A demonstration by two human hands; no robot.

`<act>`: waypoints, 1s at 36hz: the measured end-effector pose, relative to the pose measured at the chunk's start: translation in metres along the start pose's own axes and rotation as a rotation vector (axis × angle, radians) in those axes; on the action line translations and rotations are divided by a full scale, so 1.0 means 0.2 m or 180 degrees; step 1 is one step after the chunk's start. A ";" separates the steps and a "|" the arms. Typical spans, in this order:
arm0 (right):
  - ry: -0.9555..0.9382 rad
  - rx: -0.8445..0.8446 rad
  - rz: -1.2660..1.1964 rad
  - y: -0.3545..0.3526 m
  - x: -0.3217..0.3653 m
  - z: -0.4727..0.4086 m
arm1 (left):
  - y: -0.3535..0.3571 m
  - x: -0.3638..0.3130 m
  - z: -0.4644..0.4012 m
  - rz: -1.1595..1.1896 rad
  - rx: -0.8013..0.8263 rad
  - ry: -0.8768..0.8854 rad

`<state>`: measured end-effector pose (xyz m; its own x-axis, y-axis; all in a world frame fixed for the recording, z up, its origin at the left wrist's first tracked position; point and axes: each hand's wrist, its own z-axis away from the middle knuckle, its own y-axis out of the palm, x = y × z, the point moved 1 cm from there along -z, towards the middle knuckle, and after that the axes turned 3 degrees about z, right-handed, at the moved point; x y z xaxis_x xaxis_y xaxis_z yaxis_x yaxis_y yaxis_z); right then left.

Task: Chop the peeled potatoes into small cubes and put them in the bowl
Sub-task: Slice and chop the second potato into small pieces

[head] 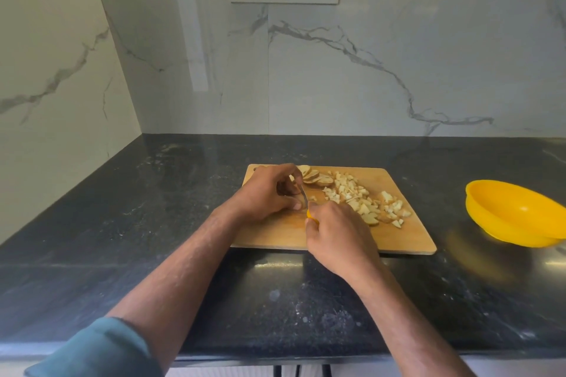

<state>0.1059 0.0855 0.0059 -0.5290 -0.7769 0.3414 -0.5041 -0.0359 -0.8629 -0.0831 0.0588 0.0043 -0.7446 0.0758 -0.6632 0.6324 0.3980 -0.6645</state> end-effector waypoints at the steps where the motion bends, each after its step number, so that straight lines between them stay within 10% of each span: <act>1: 0.0020 -0.0010 0.0028 0.00 0.01 -0.01 | 0.00 0.00 0.00 -0.0007 0.0020 0.0037; 17: -0.0087 0.0280 -0.0043 -0.12 -0.02 0.20 | 0.02 -0.02 0.00 -0.0464 0.0449 0.0222; 36: 0.0230 -0.0269 -0.0346 -0.03 -0.02 0.05 | 0.00 0.01 0.04 0.0207 -0.0227 -0.0083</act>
<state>0.1176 0.0814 0.0055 -0.5145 -0.7239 0.4596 -0.6151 -0.0618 -0.7860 -0.0837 0.0521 -0.0003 -0.6960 0.0800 -0.7136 0.6617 0.4572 -0.5942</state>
